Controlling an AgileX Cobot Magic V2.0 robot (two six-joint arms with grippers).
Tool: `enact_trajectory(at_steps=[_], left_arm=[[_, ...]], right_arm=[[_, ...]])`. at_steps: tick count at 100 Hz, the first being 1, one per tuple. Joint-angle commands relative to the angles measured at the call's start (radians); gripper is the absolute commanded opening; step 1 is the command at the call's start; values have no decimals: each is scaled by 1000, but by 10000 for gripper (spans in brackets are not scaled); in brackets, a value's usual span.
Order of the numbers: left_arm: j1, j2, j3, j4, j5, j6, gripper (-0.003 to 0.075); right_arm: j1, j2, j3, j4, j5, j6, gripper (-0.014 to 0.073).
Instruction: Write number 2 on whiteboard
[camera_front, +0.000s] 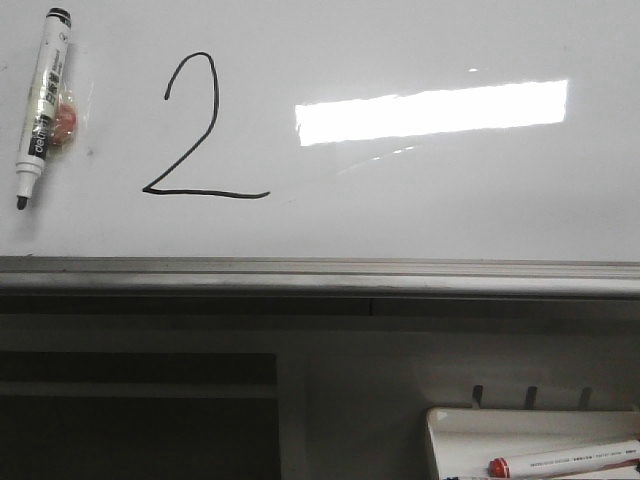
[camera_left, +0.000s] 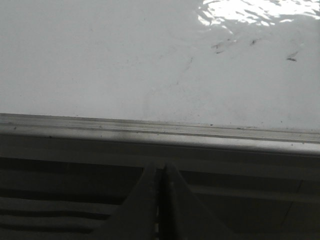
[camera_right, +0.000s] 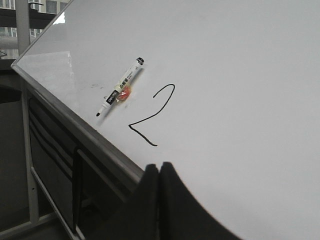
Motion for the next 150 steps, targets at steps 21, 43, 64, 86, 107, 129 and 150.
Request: enact_trajectory(at_steps=[21,43,64,86,107,129,150], left_arm=[[3,-28,12,-7,-64,-2,-20],[3,-28,12,-7,-64,-2,-20],[3,-28,12,-7,-64,-2,-20],[3,-28,12,-7,-64,-2,-20],[3,-28,12,-7,-64,-2,-20],[3,-28,12,-7,-64,-2,-20],[3,-28,12,-7,-64,-2,-20]], right_arm=[[-4,10,-27,1,-81,-2,-57],[-4,10,-27,1,-81,-2,-57],[-4,10,-27,1,-81,-2,-57],[-4,10,-27,1,-95,-2,-57],[-20,10,-27,-130,-167,104,-57],[-162,10,-27,-312,-174,299,-57],[-397,10,-27,-312,-162,299,-57]])
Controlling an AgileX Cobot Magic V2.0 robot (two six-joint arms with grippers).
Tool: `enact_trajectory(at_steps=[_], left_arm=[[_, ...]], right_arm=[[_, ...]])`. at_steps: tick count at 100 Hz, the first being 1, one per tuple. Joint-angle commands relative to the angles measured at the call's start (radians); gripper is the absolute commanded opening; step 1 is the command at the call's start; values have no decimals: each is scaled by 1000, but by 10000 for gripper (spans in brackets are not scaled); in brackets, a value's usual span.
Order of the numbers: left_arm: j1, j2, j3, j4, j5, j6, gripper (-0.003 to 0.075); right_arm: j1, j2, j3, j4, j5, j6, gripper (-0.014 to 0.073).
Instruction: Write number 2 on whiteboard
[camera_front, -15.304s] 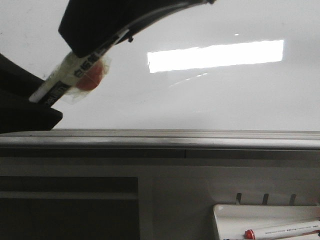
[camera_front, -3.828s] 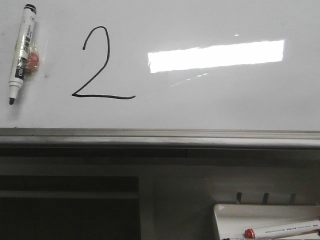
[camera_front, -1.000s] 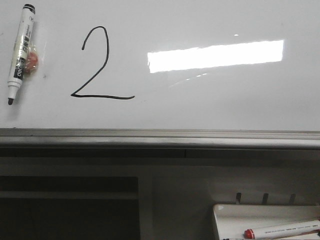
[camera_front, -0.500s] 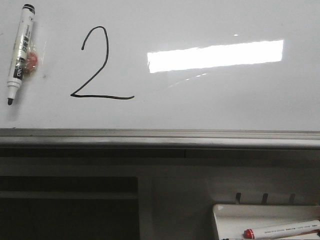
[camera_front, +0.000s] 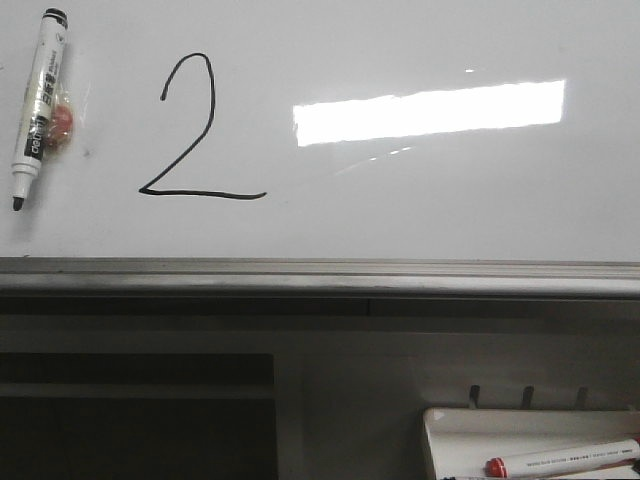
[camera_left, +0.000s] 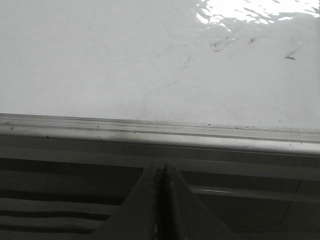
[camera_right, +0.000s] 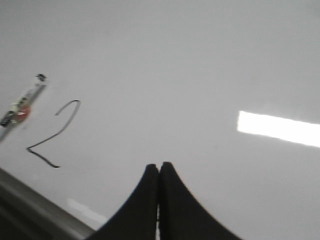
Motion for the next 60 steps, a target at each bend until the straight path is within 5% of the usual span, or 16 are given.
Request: enact_trajectory(at_steps=[1,29,60], left_arm=[[3,-28,12,-7,-65,-2,-20],[3,-28,12,-9,-65,-2,-20],[3,-28,12,-9,-65,-2,-20]], right_arm=[[-103,10,-27,-17,-73,6,-57],[-382,10,-26,-17,-69,6,-57],[-406,-1,104,-17,-133,6,-57]])
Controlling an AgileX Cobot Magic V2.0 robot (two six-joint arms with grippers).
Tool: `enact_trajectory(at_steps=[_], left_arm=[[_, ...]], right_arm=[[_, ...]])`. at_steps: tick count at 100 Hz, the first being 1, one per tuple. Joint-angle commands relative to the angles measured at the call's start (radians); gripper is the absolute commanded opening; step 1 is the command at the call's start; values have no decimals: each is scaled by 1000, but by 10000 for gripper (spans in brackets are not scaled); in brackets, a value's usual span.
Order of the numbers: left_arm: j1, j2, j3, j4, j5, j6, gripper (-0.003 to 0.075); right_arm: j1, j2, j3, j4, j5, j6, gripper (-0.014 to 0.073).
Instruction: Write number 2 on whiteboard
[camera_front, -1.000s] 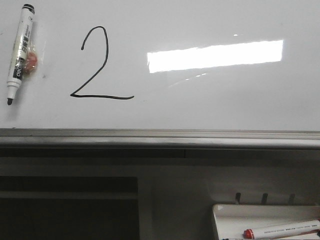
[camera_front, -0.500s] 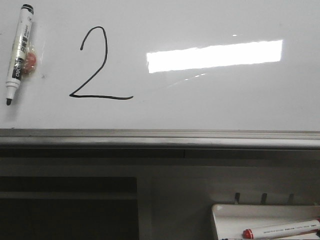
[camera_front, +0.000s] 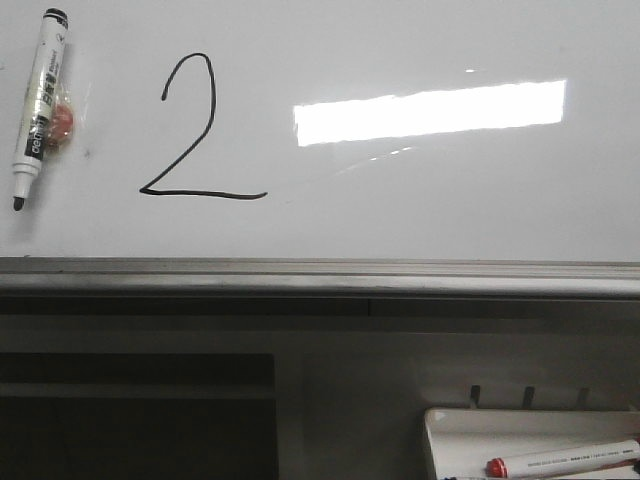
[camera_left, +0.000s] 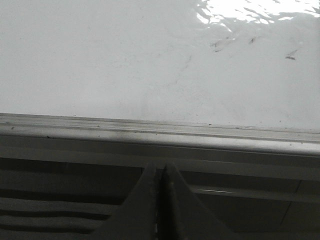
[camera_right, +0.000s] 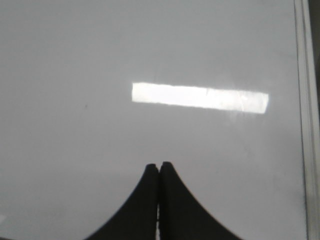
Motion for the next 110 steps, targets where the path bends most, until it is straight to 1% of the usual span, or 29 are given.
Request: enact_trajectory(at_steps=[1,18,23,41,46,59,71,81,110], left_arm=[[3,-28,12,-9,-65,-2,-20],[3,-28,12,-9,-65,-2,-20],[3,-28,12,-9,-65,-2,-20],[3,-28,12,-9,-65,-2,-20],[3,-28,12,-9,-65,-2,-20],[3,-28,12,-9,-65,-2,-20],[3,-28,12,-9,-65,-2,-20],[3,-28,12,-9,-65,-2,-20],[3,-28,12,-9,-65,-2,-20]], right_arm=[[-6,-4,25,-10,-102,1,-57],[-6,-97,126,-10,-98,1,-57],[-6,-130,121,-10,-16,1,-57],[-11,-187,123,-40,76,3,-57],[-11,-185,123,-69,92,31,-57],[-11,-185,123,-179,156,154,-57],[-11,-185,123,-180,256,166,-57],[-11,-185,123,-171,378,168,-57],[-11,-185,123,-171,370,169,-58]])
